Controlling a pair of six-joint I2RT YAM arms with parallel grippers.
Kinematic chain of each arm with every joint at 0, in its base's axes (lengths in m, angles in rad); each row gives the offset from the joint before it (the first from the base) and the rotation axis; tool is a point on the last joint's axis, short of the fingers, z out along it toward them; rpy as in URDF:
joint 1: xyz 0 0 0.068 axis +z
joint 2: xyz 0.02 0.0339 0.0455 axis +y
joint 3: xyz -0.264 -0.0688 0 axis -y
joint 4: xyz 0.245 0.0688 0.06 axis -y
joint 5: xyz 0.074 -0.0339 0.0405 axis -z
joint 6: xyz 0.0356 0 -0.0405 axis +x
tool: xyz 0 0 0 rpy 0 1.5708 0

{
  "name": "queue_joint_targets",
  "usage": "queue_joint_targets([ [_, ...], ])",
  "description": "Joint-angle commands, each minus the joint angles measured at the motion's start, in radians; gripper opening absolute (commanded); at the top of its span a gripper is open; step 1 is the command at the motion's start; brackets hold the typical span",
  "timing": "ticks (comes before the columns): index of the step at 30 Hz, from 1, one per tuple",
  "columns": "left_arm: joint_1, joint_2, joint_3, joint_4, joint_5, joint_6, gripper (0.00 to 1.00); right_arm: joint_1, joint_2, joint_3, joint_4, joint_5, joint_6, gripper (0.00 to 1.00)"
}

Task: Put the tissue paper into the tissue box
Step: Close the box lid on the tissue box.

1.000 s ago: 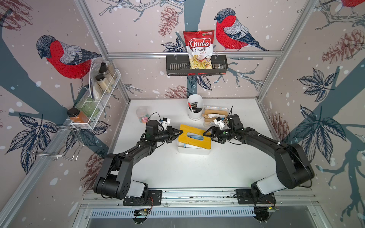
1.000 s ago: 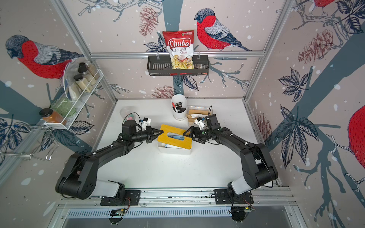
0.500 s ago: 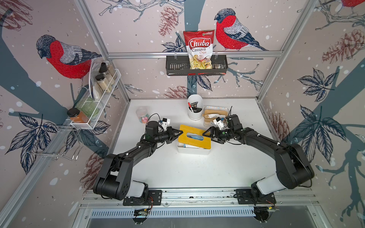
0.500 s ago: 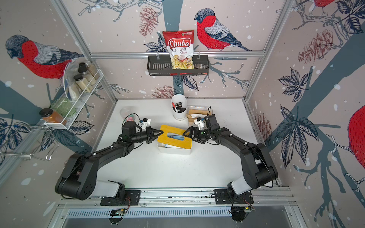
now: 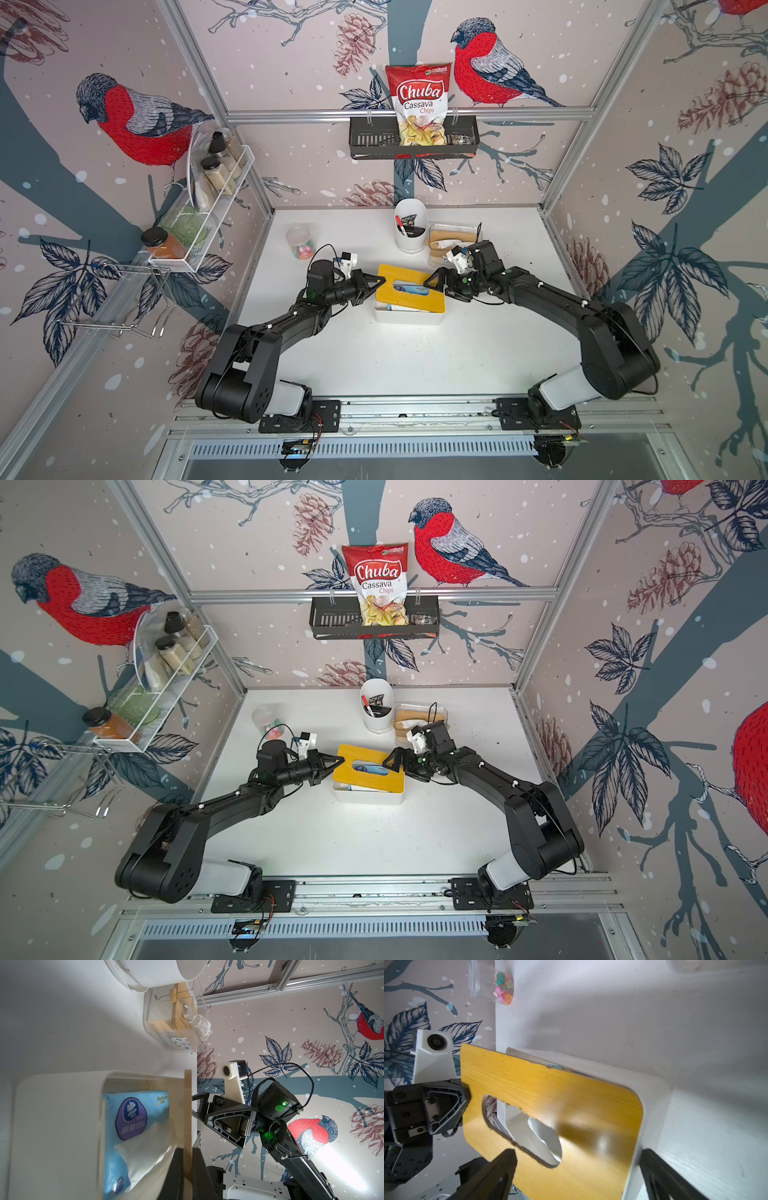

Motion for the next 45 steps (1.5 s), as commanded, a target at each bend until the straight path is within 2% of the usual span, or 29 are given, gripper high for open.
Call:
queue_joint_targets([
  [1,-0.016,0.000,-0.009,0.039,0.009,-0.006,0.00,0.030,0.005,0.027,-0.025,0.042,-0.038,0.96],
  [13,-0.025,0.005,-0.017,0.043,0.008,0.002,0.00,0.092,0.027,0.079,-0.089,0.170,-0.070,0.89],
  [26,-0.032,0.015,-0.019,0.038,0.006,0.013,0.00,0.105,0.033,0.103,-0.122,0.240,-0.073,0.75],
  [45,-0.038,0.025,-0.035,0.015,0.001,0.048,0.00,0.119,0.038,0.136,-0.162,0.305,-0.094,0.61],
])
